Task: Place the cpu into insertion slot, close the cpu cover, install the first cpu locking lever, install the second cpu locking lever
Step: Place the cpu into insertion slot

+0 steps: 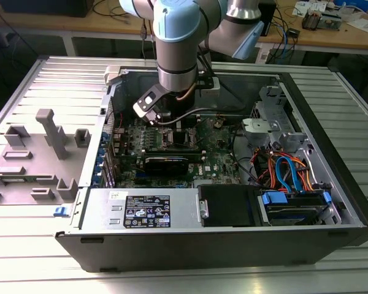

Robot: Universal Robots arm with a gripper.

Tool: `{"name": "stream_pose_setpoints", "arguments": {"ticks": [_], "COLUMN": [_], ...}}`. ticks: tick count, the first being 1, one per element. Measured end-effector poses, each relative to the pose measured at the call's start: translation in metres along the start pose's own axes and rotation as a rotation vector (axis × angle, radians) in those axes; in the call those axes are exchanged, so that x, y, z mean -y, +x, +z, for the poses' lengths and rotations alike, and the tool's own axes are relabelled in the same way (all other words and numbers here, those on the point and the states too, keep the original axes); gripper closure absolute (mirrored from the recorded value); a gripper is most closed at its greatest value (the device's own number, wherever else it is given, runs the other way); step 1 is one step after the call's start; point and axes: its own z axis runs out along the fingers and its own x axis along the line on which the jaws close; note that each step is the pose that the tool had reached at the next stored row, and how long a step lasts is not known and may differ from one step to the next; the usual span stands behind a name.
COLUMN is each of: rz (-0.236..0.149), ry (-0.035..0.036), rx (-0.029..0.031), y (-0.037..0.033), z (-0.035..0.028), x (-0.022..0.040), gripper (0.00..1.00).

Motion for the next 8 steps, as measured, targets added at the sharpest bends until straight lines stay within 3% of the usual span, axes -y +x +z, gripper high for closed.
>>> {"name": "stream_pose_setpoints", "arguments": {"ticks": [2, 3, 4, 8], "rz": [0.000, 0.000, 0.000, 0.000], "ry": [0.0000, 0.0002, 0.0003, 0.0002], "rx": [0.0006, 0.0055, 0.0066, 0.0064], "y": [0.0000, -0.0001, -0.0001, 0.0001], "z": [-0.0006, -0.0008, -0.0008, -0.0007], "x": [0.0000, 0.0000, 0.0000, -0.0001], "gripper": [0.46, 0.46, 0.46, 0.46]}}
